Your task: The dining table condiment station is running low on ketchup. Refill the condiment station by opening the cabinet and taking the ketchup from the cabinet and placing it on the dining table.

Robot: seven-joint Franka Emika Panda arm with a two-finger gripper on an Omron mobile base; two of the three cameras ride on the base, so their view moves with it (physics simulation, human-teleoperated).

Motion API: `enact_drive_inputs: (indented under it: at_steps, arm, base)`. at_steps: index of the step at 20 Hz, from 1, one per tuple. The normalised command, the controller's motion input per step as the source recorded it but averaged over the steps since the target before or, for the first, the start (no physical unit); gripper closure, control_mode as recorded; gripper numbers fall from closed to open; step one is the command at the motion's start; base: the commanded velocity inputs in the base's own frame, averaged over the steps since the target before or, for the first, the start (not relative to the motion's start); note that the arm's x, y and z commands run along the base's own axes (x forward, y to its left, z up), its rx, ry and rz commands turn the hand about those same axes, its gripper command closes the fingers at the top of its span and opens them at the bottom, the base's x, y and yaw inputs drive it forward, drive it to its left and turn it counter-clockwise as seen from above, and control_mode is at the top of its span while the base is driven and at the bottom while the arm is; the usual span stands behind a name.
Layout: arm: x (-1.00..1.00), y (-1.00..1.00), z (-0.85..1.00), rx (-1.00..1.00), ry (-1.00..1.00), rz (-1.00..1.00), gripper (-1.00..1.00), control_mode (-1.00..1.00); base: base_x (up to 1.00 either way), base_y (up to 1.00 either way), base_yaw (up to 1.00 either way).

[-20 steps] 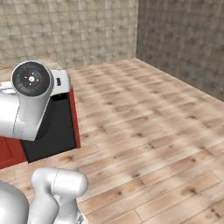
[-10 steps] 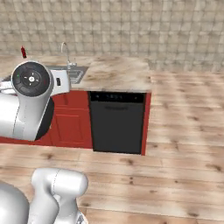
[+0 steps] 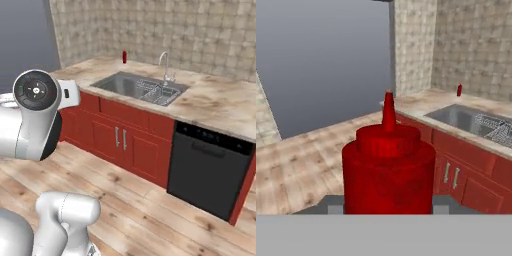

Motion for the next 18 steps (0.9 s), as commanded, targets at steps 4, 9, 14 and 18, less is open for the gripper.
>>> enact_drive_inputs:
  at_steps: [4, 9, 14, 18]
  arm:
    - [0.0, 0.0, 0.0, 0.0, 0.0, 0.0, 1.0, 1.0]
    - [0.0, 0.0, 0.0, 0.0, 0.0, 0.0, 1.0, 1.0]
    - [0.0, 0.0, 0.0, 0.0, 0.0, 0.0, 1.0, 1.0]
    - [0.0, 0.0, 0.0, 0.0, 0.0, 0.0, 1.0, 1.0]
  base:
    - [0.64, -0.29, 0.71]
    - [0.89, -0.08, 0.56]
    - [1.0, 0.0, 0.41]
    - [1.0, 0.0, 0.33]
